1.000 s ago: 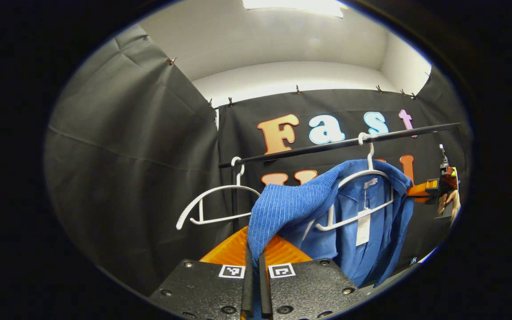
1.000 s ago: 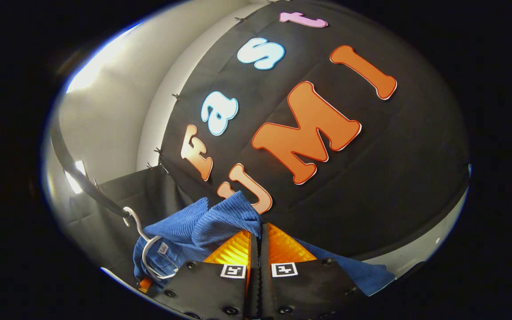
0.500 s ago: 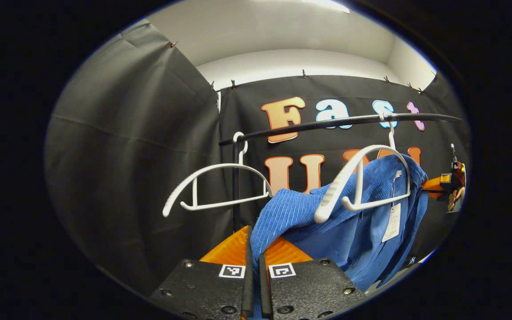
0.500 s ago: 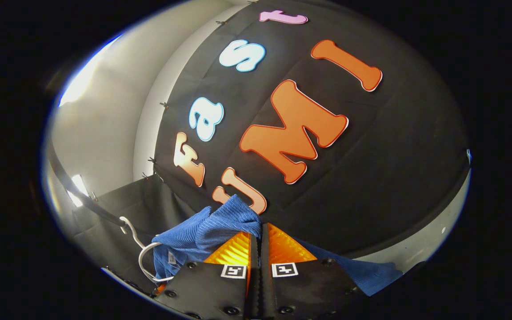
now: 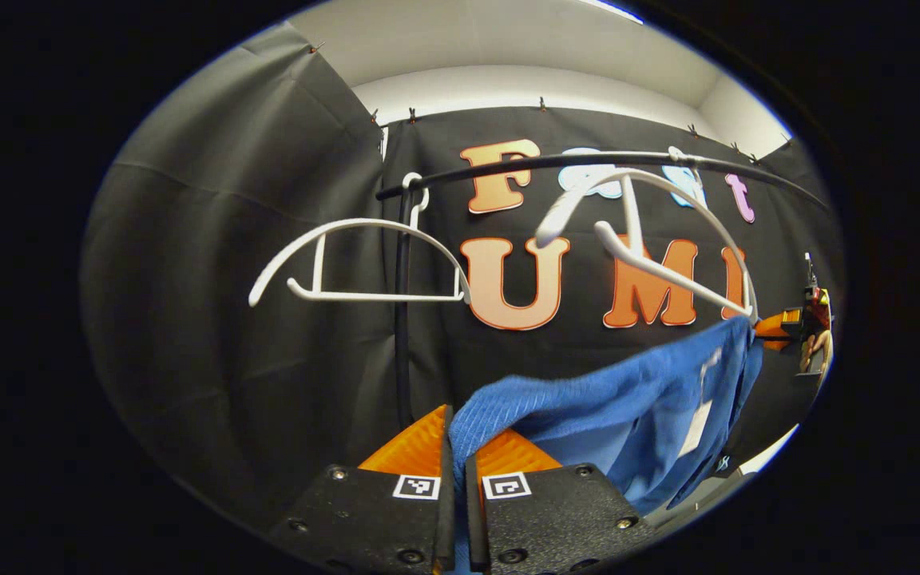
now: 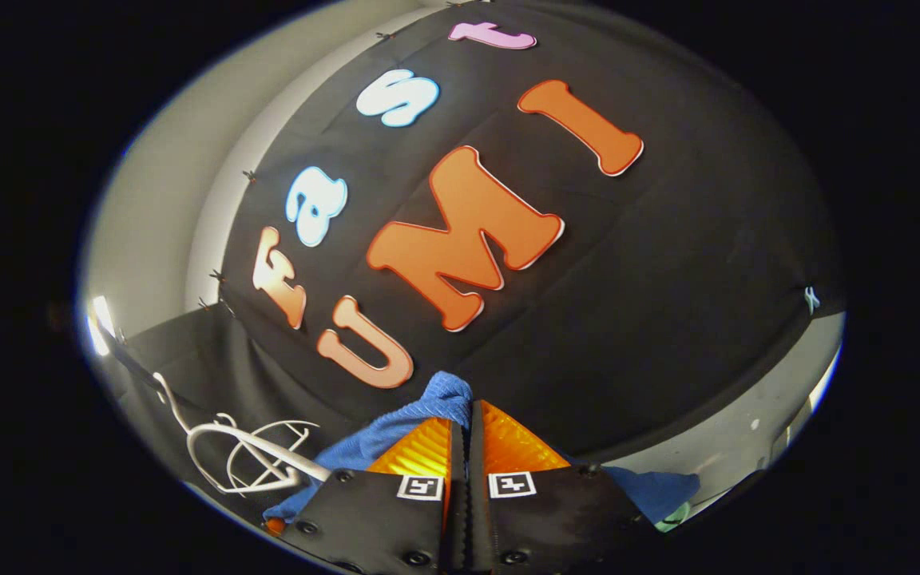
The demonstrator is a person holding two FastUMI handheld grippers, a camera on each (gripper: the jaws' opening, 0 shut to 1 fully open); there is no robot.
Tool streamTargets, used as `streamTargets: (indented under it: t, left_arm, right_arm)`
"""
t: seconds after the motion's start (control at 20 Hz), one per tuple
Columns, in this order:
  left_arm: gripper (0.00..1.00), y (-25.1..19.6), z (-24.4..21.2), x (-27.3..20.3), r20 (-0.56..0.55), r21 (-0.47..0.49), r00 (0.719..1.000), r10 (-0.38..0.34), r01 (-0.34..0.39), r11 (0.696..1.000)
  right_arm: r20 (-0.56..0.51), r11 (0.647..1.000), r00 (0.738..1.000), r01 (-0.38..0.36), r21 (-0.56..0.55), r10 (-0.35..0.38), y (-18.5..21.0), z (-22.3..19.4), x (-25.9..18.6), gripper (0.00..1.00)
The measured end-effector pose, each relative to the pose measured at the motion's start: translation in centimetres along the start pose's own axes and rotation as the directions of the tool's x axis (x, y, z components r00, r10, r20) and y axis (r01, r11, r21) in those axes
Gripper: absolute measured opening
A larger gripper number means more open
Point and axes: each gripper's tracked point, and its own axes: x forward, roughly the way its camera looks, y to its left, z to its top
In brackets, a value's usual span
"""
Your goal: Grasp the clothes on the hanger with both hands and then place them into the laundry hamper below.
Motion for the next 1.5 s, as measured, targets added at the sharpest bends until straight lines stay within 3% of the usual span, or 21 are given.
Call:
streamTargets:
  t: [0.3, 0.85, 1.35, 1.4, 1.5]
  left_arm:
    - [0.07, -1.9, -2.1, -0.6, -0.013, 0.046, 0.999, -0.029, 0.029, 0.998]
    - [0.07, -6.3, -2.2, -2.3, -0.034, -0.013, 0.992, -0.125, 0.124, 0.992]
    - [0.05, -15.0, -1.1, -4.1, 0.003, 0.019, 0.967, -0.255, 0.255, 0.967]
    - [0.06, -16.1, -1.3, -4.1, -0.003, 0.013, 0.962, -0.274, 0.274, 0.962]
    - [0.05, -18.1, -1.9, -4.3, -0.008, 0.015, 0.950, -0.312, 0.312, 0.950]
  right_arm:
    - [-0.023, 0.997, 1.000, -0.016, -0.074, 0.015, -0.3, -3.2, -1.5, 0.07]
    - [-0.022, 0.988, 0.997, -0.072, -0.137, 0.069, 2.8, -6.5, -5.8, 0.07]
    - [-0.056, 0.966, 0.996, -0.086, -0.243, 0.075, 4.1, -11.3, -9.5, 0.07]
    - [-0.062, 0.962, 0.996, -0.083, -0.261, 0.069, 3.9, -11.7, -9.8, 0.02]
    - [-0.063, 0.954, 0.996, -0.081, -0.288, 0.065, 3.6, -12.4, -10.3, 0.07]
